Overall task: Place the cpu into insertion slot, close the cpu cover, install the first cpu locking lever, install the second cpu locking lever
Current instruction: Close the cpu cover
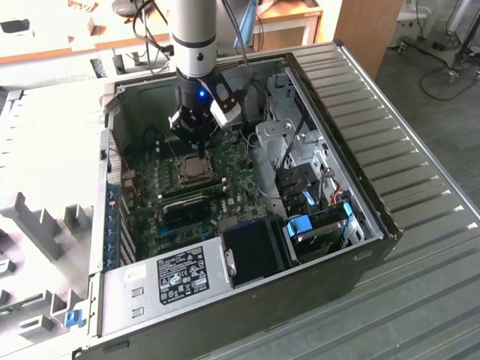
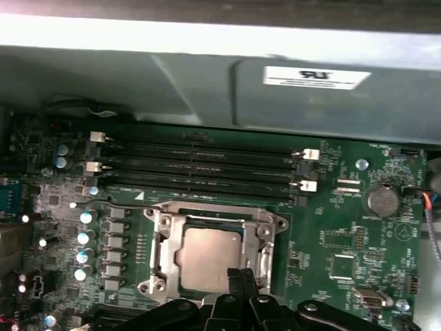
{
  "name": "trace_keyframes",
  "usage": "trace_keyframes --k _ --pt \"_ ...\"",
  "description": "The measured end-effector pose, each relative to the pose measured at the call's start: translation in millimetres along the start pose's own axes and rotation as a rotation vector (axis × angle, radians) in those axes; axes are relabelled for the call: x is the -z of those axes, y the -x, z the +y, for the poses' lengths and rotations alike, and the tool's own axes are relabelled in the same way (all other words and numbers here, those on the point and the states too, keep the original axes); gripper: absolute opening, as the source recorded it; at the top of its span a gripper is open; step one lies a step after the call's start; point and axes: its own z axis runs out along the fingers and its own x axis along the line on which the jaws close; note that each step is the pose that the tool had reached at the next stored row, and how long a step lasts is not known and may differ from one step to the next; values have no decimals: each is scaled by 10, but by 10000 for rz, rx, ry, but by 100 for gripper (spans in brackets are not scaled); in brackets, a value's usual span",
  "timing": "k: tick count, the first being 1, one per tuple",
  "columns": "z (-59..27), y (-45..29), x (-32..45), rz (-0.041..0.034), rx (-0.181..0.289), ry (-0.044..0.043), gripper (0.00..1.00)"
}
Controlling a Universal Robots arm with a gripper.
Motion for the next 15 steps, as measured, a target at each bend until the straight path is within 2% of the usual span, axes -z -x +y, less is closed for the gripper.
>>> trace_keyframes --k 6,8,10,14,15 --pt "7 -110 -6 -4 0 -1 11" --pt "9 -140 -7 -27 0 -3 11" --pt "11 -161 -14 -102 1 -8 11" --pt "11 -183 -38 -392 6 -29 11" --pt "12 -189 -44 -445 6 -32 11"
